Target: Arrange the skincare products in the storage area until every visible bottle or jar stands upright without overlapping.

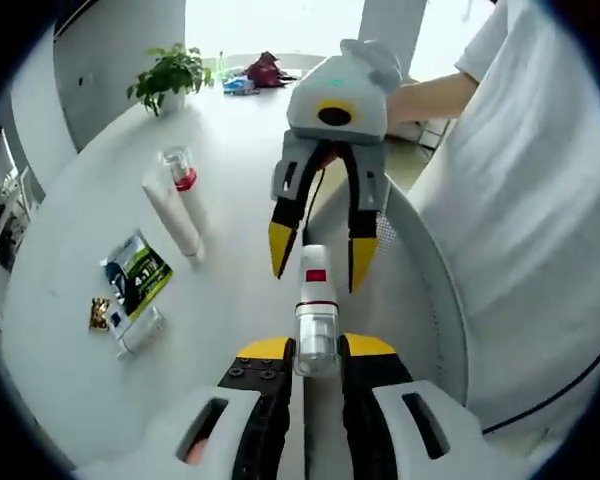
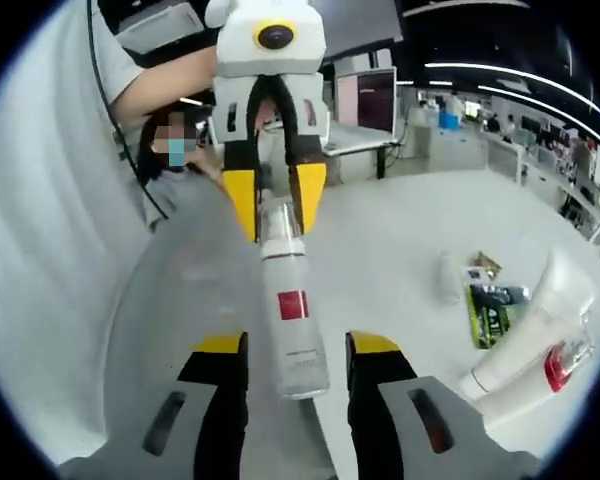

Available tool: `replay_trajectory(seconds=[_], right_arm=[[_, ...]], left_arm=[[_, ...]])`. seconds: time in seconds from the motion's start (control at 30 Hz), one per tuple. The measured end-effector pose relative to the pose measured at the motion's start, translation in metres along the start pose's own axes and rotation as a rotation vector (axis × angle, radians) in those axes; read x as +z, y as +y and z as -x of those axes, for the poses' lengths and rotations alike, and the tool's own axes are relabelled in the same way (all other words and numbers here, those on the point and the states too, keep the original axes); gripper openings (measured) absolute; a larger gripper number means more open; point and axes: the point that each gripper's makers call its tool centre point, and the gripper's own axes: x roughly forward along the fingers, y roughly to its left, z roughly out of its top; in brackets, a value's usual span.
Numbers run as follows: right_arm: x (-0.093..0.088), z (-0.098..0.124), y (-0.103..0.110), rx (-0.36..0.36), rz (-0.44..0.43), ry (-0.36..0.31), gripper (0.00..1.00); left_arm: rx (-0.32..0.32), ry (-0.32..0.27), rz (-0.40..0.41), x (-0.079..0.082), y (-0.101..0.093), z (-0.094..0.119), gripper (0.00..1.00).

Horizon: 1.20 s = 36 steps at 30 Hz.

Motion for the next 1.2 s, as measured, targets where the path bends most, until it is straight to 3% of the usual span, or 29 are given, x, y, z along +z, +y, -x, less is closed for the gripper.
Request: replay_trajectory(seconds=[0.07,0.17,0.3,0.47,0.6,0.77,0.93,1.13,1.2], right_arm=[[0.0,-0.003,0.003,0.011,0.019,0.016,0.35],[0.0,-0.006,0.011,0.045,0.049,0.03,0.22],[-0.001,-0.005,0.013,0.041,0.038,0.031,0.22],[0.003,-0.001,0.004,-0.029,0.049,0.019,0.21],[0.007,0.003,-0.004,-0.073,0.029,-0.007,0.21],[0.008,0.012,-0.014,-0.132,0.015,-0.018,0.2],[0.015,0.019,-0.022,-0.189,-0.007,-0.059,0.2],[0.032,0.03,-0.037,-0.289,-0.028,-0.124,0.2],[0.041,0.037,-0.044,-0.341,-0.029,-0.153,0.2]], left_arm=[[-0.017,-0.002,-0.007,0.002,-0.004,0.0,0.22],[-0.024,0.0,-0.009,0.002,-0.006,-0.001,0.22],[-0.036,-0.005,-0.013,0.003,-0.008,0.0,0.22],[-0.004,-0.048,-0.02,0.009,-0.001,0.004,0.22],[0.058,-0.193,0.068,0.025,0.014,0.011,0.26],[0.165,-0.308,0.156,0.033,0.036,0.024,0.52],[0.231,-0.393,0.273,0.031,0.05,0.036,0.55],[0.295,-0.602,0.496,0.027,0.066,0.057,0.57],[0.306,-0.693,0.591,0.036,0.064,0.063,0.59]])
